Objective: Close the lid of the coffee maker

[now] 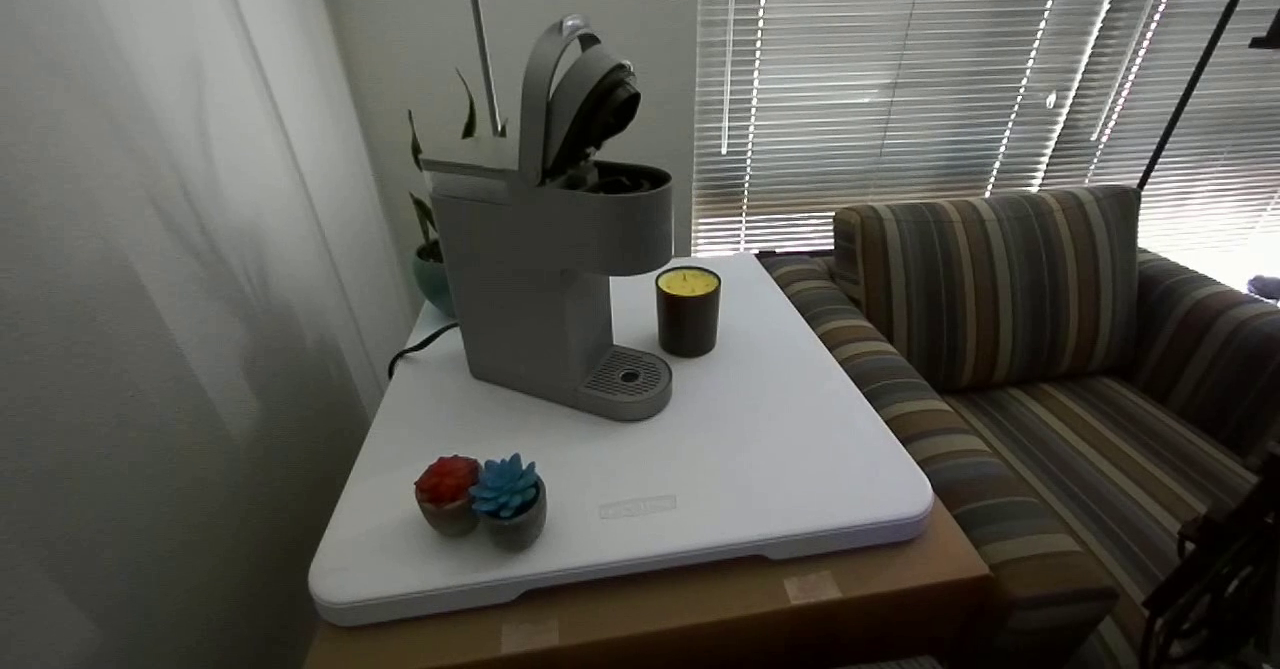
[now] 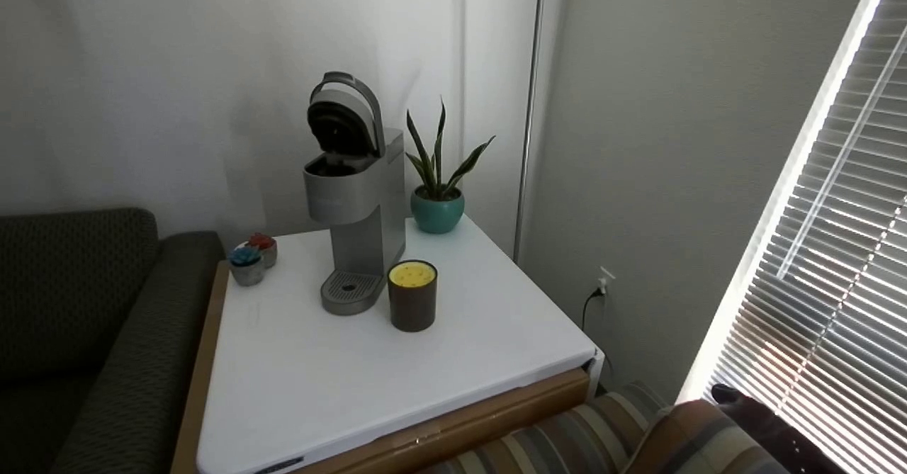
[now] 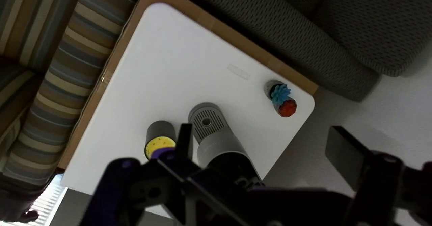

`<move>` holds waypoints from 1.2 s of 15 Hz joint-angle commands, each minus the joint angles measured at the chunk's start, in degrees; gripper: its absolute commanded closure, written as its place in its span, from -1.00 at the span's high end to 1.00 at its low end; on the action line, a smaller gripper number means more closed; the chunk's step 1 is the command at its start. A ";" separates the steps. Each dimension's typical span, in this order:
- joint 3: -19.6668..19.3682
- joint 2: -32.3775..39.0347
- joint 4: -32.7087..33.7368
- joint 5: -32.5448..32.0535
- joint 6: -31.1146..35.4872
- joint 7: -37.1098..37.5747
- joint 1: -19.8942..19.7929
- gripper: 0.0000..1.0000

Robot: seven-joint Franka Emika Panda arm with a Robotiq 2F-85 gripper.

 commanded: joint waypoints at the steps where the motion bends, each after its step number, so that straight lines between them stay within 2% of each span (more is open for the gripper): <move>1: 0.69 0.66 0.70 0.13 -0.16 -0.08 -0.78 1.00; 2: 0.70 0.97 0.92 0.12 -0.16 -0.06 -0.78 1.00; 4: 0.56 1.27 2.92 4.81 1.57 2.84 -0.53 1.00; 8: 2.46 5.65 6.53 9.84 8.87 15.50 -0.58 1.00; 11: 5.19 9.87 8.39 6.06 17.19 28.00 -0.46 1.00; 12: 3.98 6.18 5.65 7.66 14.08 22.40 -0.28 1.00; 16: 5.25 10.54 7.99 5.52 18.43 28.12 0.13 1.00; 18: 5.02 14.00 10.41 6.19 19.11 26.55 0.10 1.00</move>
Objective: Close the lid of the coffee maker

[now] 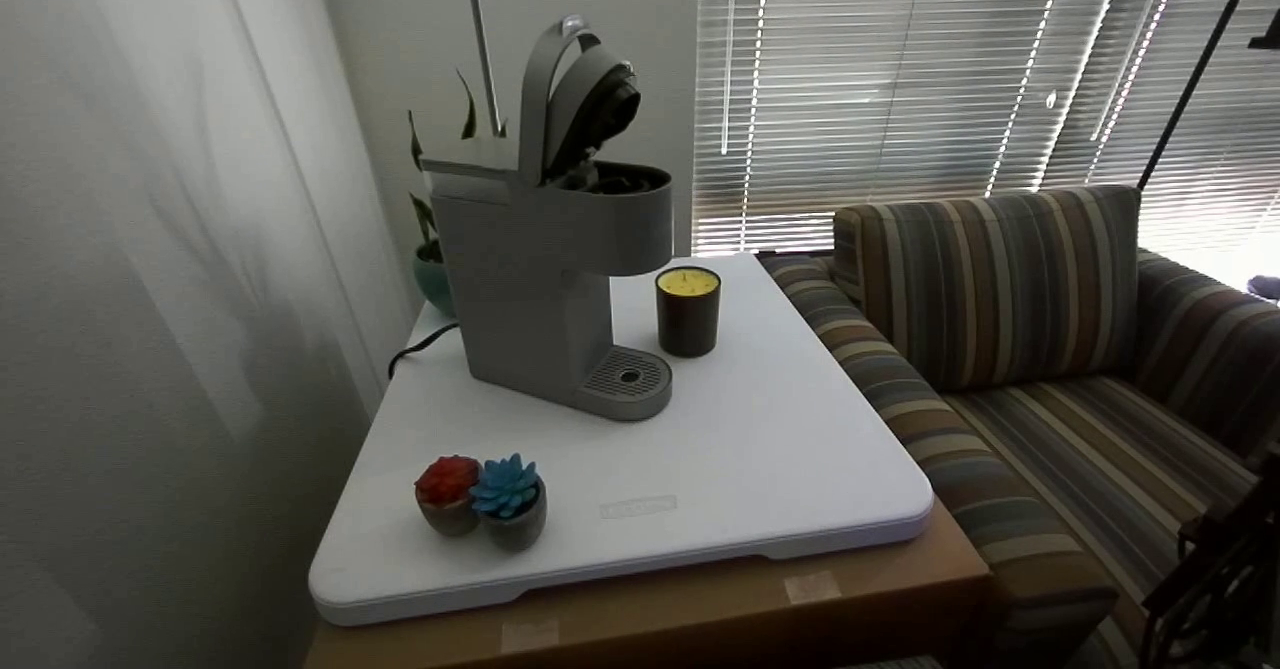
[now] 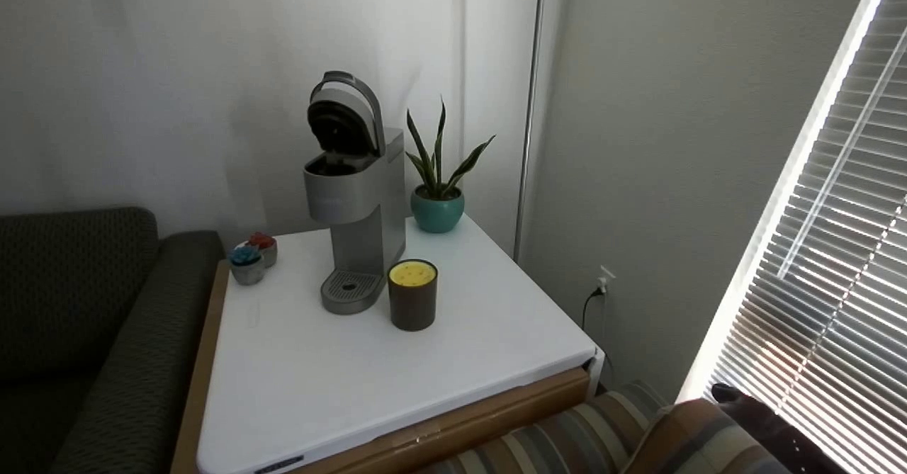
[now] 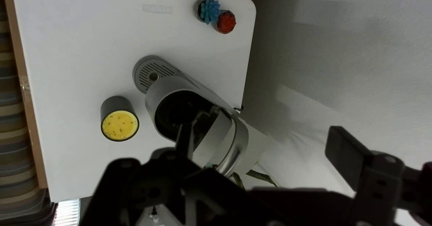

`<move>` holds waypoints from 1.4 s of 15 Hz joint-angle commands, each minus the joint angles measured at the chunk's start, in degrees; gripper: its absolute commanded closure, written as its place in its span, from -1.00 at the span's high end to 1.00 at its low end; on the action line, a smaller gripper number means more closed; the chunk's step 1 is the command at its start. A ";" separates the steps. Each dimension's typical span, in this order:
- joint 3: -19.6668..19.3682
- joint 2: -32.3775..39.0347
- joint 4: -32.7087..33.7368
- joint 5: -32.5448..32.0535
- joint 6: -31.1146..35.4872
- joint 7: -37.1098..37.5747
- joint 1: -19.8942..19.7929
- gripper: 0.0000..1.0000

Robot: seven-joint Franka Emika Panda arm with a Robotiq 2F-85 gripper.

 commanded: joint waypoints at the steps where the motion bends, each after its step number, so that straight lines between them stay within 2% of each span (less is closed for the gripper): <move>1: -0.32 6.22 4.27 0.47 1.41 -2.00 -0.11 1.00; 7: -0.85 18.16 10.29 2.12 6.54 -2.33 0.17 1.00; 8: -1.03 13.57 6.12 0.72 5.88 -0.61 0.51 1.00; 13: -0.90 15.36 7.10 0.32 7.49 -0.39 1.17 1.00; 21: -1.40 20.85 10.72 -1.77 16.97 2.66 3.45 1.00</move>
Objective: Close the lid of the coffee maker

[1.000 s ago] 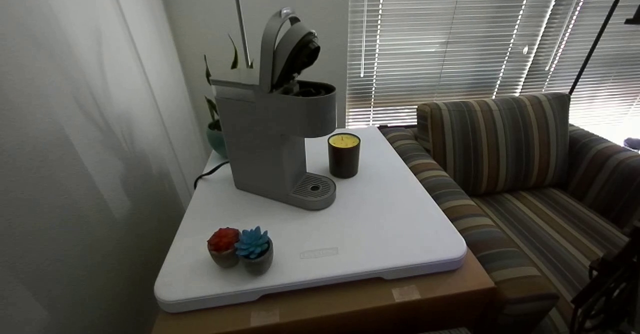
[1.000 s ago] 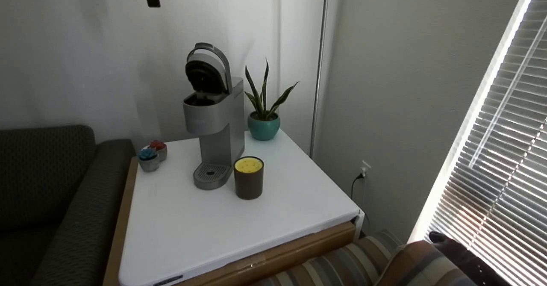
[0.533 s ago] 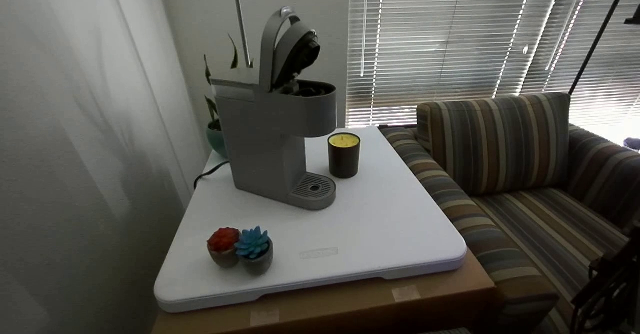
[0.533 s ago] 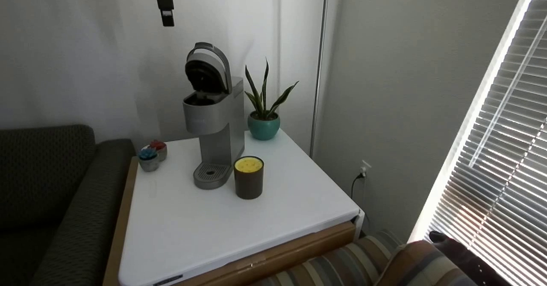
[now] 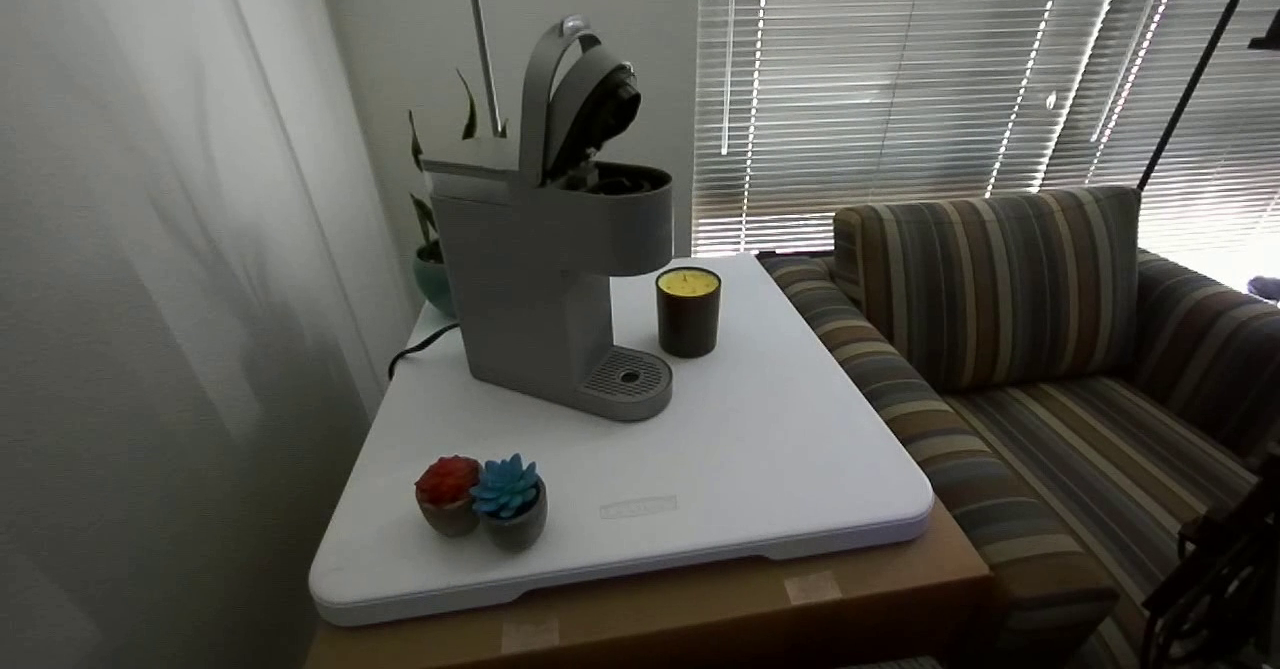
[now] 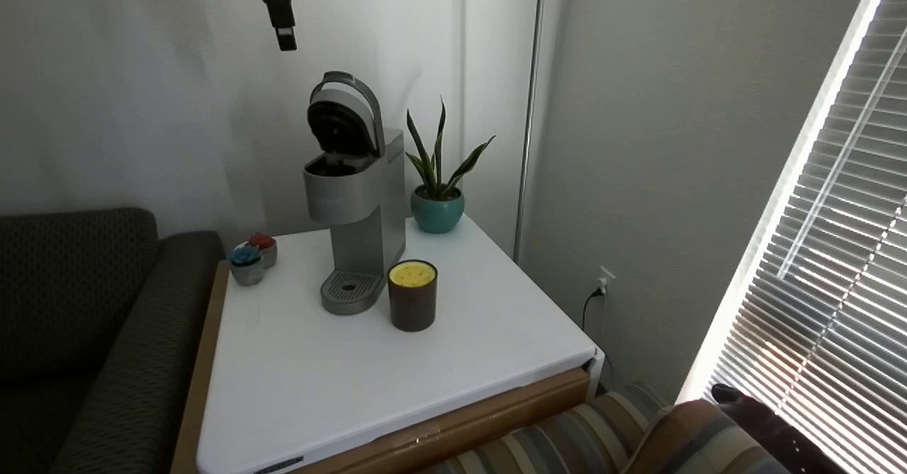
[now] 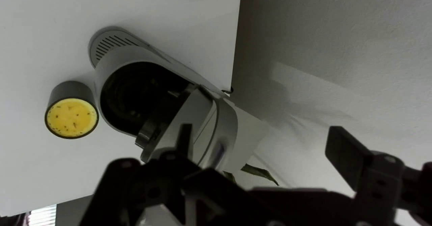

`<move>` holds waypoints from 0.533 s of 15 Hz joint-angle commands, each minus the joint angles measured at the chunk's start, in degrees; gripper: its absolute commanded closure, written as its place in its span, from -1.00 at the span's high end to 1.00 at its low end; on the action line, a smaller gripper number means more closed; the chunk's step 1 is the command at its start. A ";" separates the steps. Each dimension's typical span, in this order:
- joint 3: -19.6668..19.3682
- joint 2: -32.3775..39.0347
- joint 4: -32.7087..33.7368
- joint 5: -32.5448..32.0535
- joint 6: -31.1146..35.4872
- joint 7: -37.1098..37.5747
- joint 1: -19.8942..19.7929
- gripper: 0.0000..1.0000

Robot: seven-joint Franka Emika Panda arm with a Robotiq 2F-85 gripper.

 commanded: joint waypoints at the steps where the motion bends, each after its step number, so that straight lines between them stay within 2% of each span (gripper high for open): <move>1: -1.27 4.01 4.06 -2.54 3.94 3.14 0.70 1.00; 4: -2.16 6.75 7.65 -5.05 4.97 5.71 0.74 1.00; 8: -2.06 10.57 12.03 -4.68 4.76 6.30 0.68 0.95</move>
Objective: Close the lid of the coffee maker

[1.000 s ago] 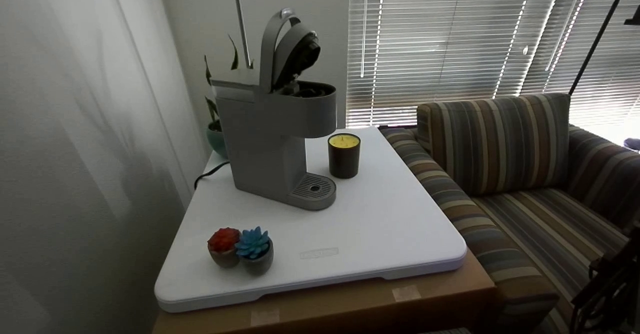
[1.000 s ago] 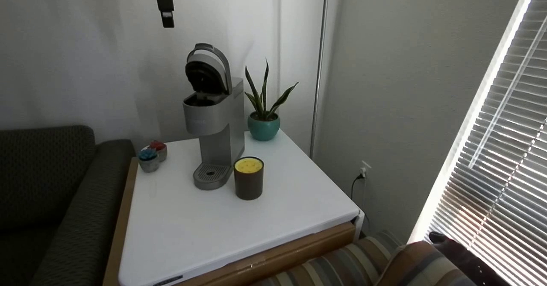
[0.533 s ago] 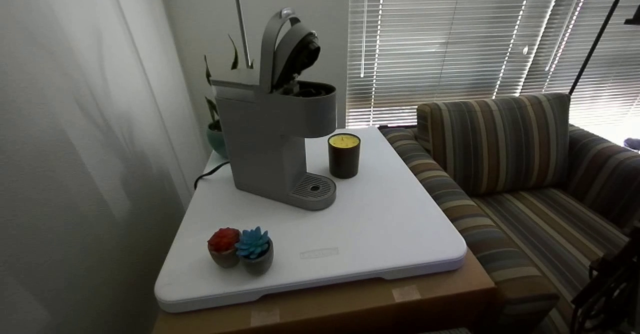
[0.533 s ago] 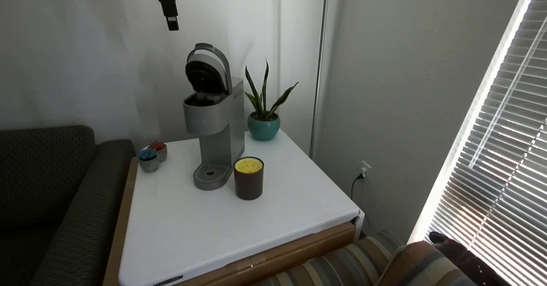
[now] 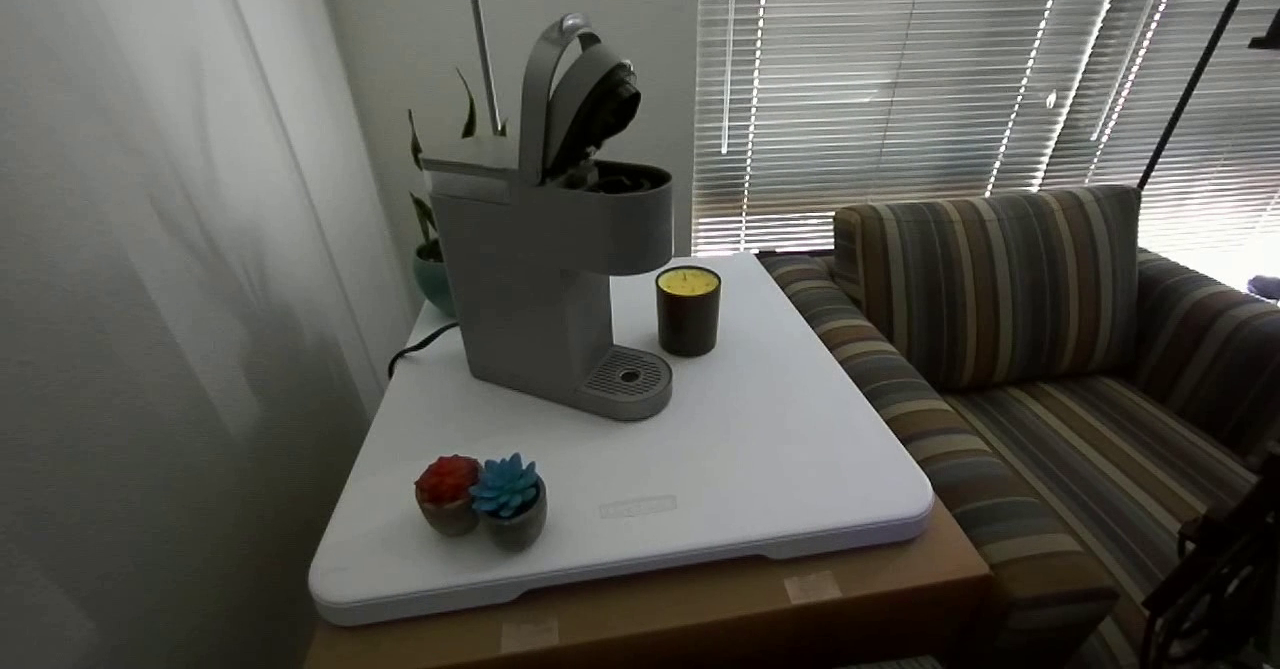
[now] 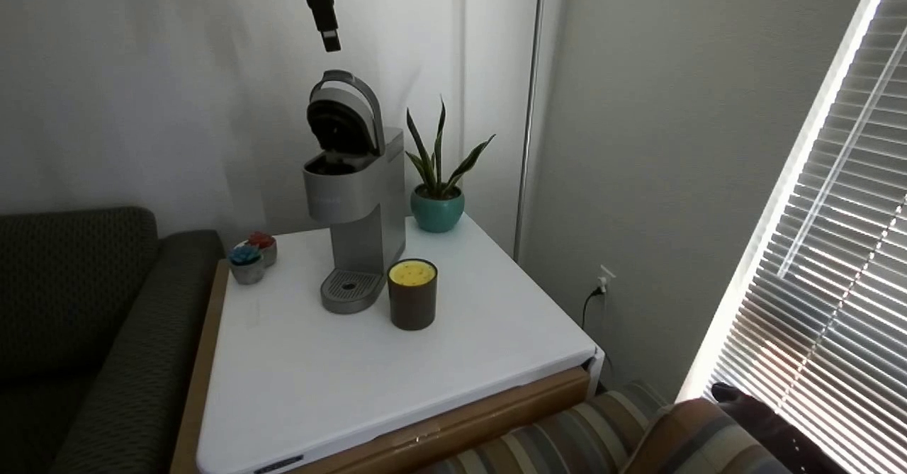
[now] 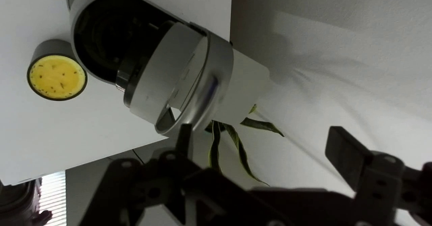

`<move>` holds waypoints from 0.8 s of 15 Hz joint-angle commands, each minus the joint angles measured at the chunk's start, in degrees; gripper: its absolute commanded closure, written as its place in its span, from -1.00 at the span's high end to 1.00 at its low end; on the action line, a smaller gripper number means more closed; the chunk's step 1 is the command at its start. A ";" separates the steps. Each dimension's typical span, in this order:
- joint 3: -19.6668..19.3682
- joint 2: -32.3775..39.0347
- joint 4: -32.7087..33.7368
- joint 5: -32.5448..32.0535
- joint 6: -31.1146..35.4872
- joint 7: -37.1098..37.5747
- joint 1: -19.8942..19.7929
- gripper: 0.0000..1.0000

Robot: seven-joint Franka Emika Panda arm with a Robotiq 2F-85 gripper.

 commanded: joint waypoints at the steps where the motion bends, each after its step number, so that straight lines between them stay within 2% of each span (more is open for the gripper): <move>1: -0.29 4.71 5.70 0.11 -0.28 0.82 0.54 0.47; 3: -0.39 6.43 8.22 -0.16 -1.03 0.90 0.81 0.41; 9: -1.16 9.02 11.79 -1.45 -2.91 2.66 1.58 -0.43; 12: -1.43 7.72 9.92 -1.74 -3.29 4.13 1.89 -0.83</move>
